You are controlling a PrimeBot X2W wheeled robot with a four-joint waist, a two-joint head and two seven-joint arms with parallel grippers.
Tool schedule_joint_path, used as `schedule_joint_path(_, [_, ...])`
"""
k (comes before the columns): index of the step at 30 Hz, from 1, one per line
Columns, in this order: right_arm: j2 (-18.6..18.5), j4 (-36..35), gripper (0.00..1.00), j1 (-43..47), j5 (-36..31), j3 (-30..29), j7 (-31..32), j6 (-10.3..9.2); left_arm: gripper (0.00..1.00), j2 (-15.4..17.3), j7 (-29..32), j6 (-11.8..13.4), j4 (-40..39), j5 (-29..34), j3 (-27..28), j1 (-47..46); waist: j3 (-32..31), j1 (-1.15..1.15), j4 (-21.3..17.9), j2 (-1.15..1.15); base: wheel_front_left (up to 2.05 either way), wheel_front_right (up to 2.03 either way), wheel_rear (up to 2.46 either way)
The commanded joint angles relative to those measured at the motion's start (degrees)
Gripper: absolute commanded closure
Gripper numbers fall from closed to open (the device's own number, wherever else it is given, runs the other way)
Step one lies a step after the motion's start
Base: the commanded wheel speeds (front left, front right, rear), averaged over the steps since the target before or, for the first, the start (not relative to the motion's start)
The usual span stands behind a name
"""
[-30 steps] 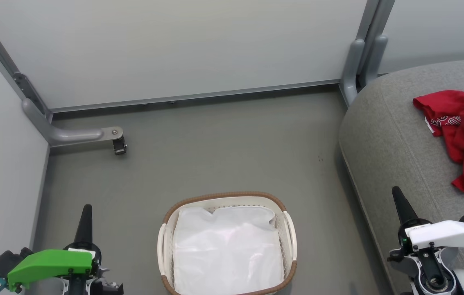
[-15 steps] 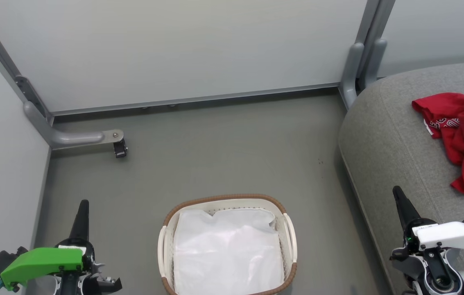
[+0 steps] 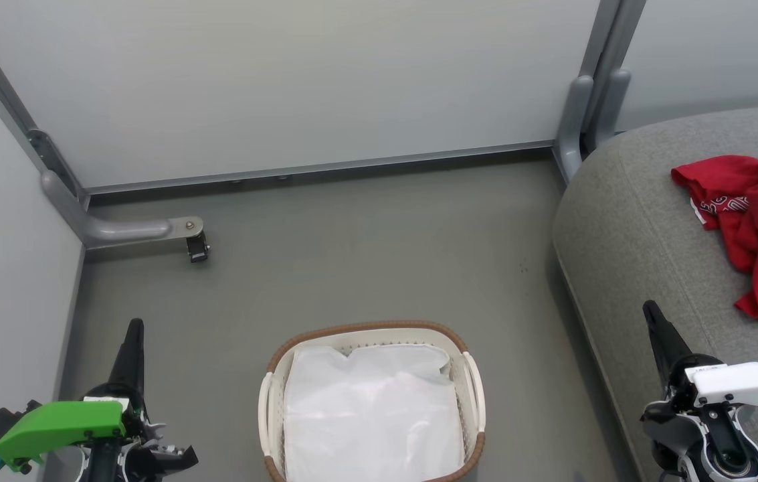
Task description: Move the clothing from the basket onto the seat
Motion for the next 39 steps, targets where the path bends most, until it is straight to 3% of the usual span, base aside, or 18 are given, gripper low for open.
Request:
schedule_joint_path(1, [-0.3, -0.5, 1.0, 0.4, 1.2, -0.2, 0.3, -0.03, 1.0, 0.4, 0.3, -0.4, -0.5, -1.3, 0.4, -1.0, -0.1, 0.0, 0.0, 0.0, 0.0, 0.0, 0.0])
schedule_joint_path(11, [-0.4, -1.1, 1.0, 0.7, 5.4, -0.6, 1.4, -0.02, 1.0, 0.4, 1.4, -0.6, -0.7, -5.3, 0.9, -1.3, -0.6, 0.0, 0.0, 0.0, 0.0, 0.0, 0.0])
schedule_joint_path(39, [-0.4, -1.1, 1.0, 0.7, 5.4, -0.6, 1.4, -0.02, 1.0, 0.4, 1.4, -0.6, -0.7, -5.2, 0.9, -1.2, -0.6, 0.0, 0.0, 0.0, 0.0, 0.0, 0.0])
